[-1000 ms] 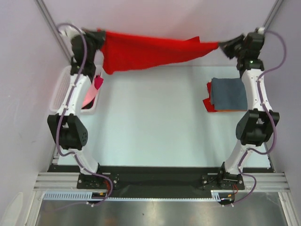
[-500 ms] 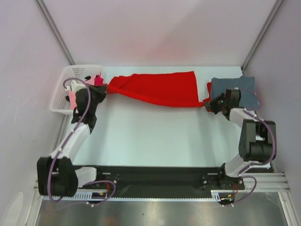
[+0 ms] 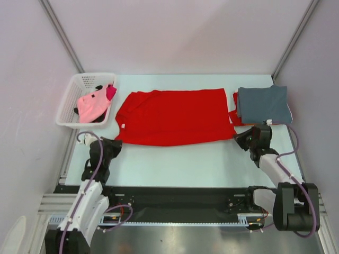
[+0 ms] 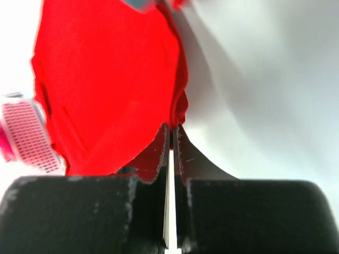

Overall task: Fold and stack the t-shirts
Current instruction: Flatten the tshirt out, then fold the tshirt

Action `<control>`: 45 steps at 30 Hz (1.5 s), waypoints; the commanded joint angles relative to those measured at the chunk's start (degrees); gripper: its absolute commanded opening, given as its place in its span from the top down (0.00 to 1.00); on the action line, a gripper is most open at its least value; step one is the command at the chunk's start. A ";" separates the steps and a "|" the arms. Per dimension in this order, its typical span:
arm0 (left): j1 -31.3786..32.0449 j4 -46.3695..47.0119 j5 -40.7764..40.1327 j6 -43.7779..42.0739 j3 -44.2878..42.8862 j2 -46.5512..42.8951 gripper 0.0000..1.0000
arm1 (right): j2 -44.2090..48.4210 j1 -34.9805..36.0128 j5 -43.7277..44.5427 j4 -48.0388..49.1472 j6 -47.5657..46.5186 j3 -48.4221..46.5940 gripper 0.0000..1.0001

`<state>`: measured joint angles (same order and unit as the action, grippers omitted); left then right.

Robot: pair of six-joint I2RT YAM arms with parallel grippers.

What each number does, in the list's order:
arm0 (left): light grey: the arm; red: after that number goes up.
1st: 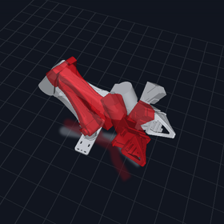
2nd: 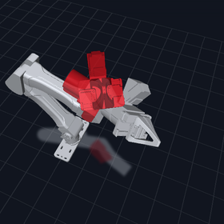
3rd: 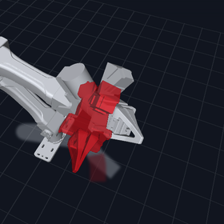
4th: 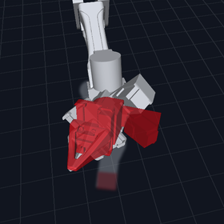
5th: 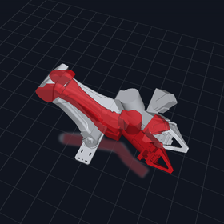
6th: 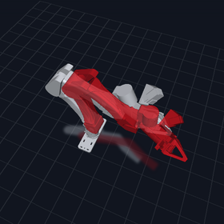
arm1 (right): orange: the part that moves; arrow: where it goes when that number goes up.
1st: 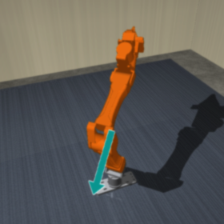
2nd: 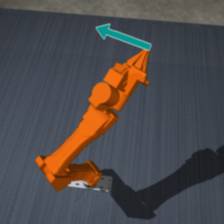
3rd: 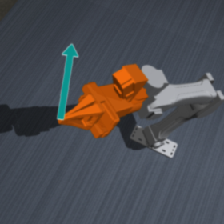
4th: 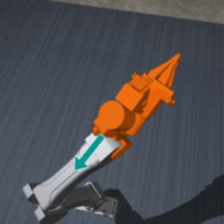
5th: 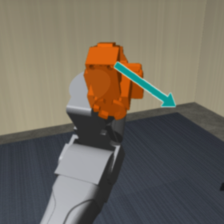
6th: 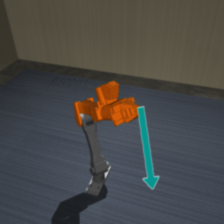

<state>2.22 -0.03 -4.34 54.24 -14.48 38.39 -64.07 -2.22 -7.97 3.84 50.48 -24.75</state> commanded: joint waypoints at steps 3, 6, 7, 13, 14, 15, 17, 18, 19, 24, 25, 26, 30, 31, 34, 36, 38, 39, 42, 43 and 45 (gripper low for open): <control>-0.46 -13.12 -2.60 4.47 4.99 -10.34 0.86 | 7.55 2.04 13.21 -9.10 3.48 4.01 0.91; -0.37 -20.76 -5.67 5.09 4.20 -13.95 0.67 | 13.33 5.11 18.13 -12.78 5.58 6.02 0.69; -0.46 -22.97 -6.64 5.44 2.89 -14.48 0.53 | 14.75 5.38 19.12 -13.58 6.03 6.47 0.60; -0.37 -26.16 -6.30 -1.67 -4.48 -13.97 0.15 | 19.87 8.89 23.61 -15.44 -3.06 2.10 0.45; -0.37 -26.07 -5.77 -5.07 -5.81 -12.91 0.15 | 19.26 9.51 23.26 -14.65 -5.28 1.03 0.46; -0.29 -24.42 -3.85 -6.85 -8.17 -10.90 0.14 | 17.86 10.47 22.30 -13.25 -7.56 -0.02 0.48; -0.02 -21.61 -2.53 -10.71 -10.38 -8.00 0.14 | 12.94 10.74 18.89 -10.01 -12.76 -2.92 0.51; 0.15 -20.37 -0.95 -12.12 -12.22 -4.94 0.15 | 10.92 10.66 18.34 -9.73 -13.64 -4.41 0.52; 0.68 -19.14 -0.41 -13.18 -13.11 -3.43 0.15 | 6.11 10.66 17.29 -9.55 -14.35 -7.21 0.52; 4.10 -11.50 0.12 -17.67 -18.90 6.07 0.14 | -7.36 11.27 12.54 -10.51 -18.22 -17.24 0.59; 5.33 -10.61 -0.58 -17.59 -19.61 9.04 0.14 | -9.12 11.53 12.97 -11.04 -18.57 -19.00 0.59; 5.86 -9.38 -0.58 -17.41 -20.06 10.37 0.14 | -10.79 12.32 13.41 -11.74 -18.84 -20.41 0.59; 8.85 -2.54 -1.46 -16.53 -24.09 18.98 0.14 | -19.31 13.90 19.02 -14.38 -20.41 -27.00 0.61; 10.16 -1.99 -1.81 -16.36 -25.32 21.00 0.14 | -20.38 14.08 20.26 -14.73 -20.42 -27.71 0.61; 12.19 -1.02 -2.95 -16.88 -30.75 29.44 0.14 | -23.28 14.08 23.34 -16.14 -20.77 -29.12 0.62; 13.86 -1.02 -3.83 -18.02 -34.89 35.40 0.14 | -24.08 14.08 25.53 -16.67 -20.77 -29.12 0.61; 14.66 -1.11 -3.92 -18.55 -37.38 39.13 0.14 | -25.04 14.00 26.78 -16.76 -20.60 -28.77 0.59; 14.66 -1.11 -3.40 -18.55 -39.46 42.43 0.14 | -25.48 14.00 27.99 -16.84 -20.68 -28.86 0.59; 14.66 -1.55 -2.87 -19.34 -43.60 48.41 0.14 | -27.42 13.47 29.76 -17.55 -20.59 -29.21 0.57; 14.66 -1.90 -2.96 -19.61 -44.75 49.75 0.14 | -28.03 13.21 29.76 -17.72 -20.42 -29.30 0.57; 14.66 -3.21 -3.13 -19.96 -46.77 52.74 0.15 | -29.44 12.68 29.32 -17.29 -20.33 -29.12 0.58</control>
<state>16.75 -3.11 -6.94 36.38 -57.30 88.31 -91.66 11.18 18.37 -12.97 30.81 -52.21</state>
